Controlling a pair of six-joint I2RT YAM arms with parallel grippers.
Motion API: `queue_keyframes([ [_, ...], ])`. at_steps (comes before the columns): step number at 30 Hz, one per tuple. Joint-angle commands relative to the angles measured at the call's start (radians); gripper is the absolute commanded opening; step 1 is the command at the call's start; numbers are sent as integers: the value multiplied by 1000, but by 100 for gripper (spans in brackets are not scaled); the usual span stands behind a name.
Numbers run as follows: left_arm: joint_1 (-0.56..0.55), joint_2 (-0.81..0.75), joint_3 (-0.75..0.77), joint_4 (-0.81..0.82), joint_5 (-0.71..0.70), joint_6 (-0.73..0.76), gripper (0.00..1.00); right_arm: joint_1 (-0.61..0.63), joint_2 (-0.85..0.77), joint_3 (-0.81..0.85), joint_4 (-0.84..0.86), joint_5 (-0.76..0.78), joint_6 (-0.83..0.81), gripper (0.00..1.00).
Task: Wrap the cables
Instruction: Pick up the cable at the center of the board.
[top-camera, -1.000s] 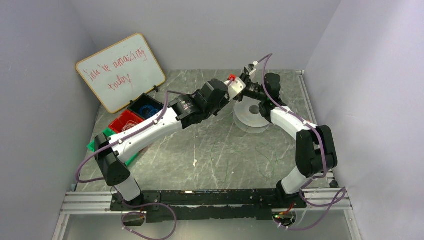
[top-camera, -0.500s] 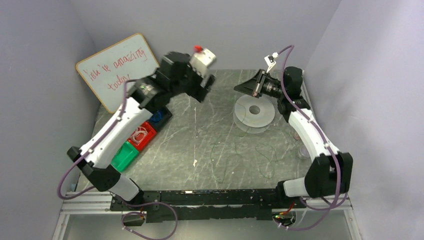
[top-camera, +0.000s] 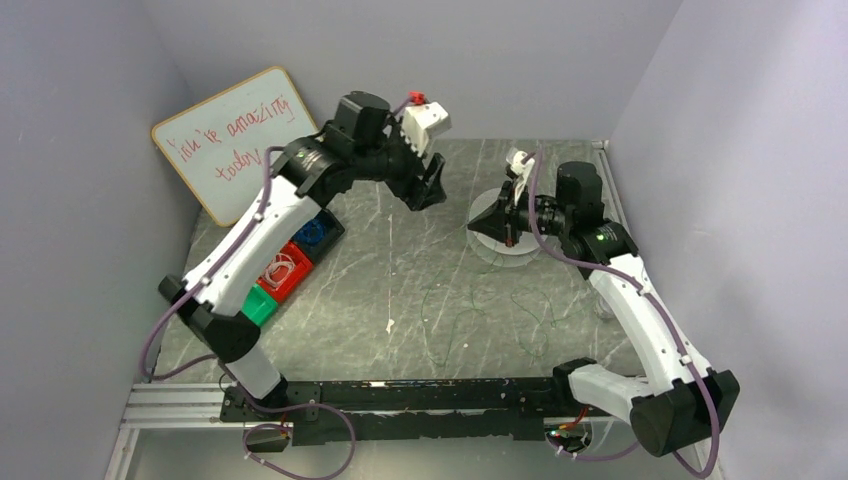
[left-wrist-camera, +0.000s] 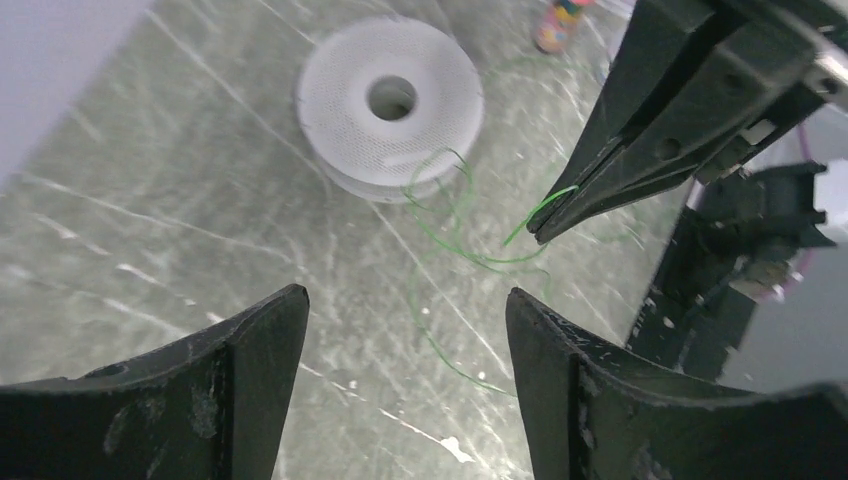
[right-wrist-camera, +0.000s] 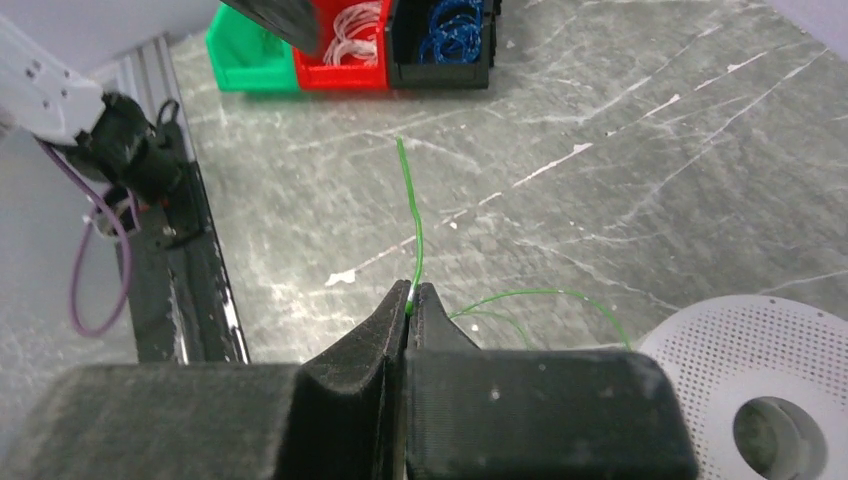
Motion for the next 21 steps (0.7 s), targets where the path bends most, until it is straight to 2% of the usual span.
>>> queue_keyframes([
  [1,-5,62,41,-52,193,-17,75,-2,-40,-10,-89,-65,-210,0],
  [6,-22,89,36,-56,244,0,67,-2,-57,-26,-124,-125,-267,0],
  [14,-68,152,92,-150,398,56,67,-2,-60,-31,-156,-156,-304,0],
  [21,-105,186,107,-194,401,92,65,-8,-85,-42,-144,-170,-303,0],
])
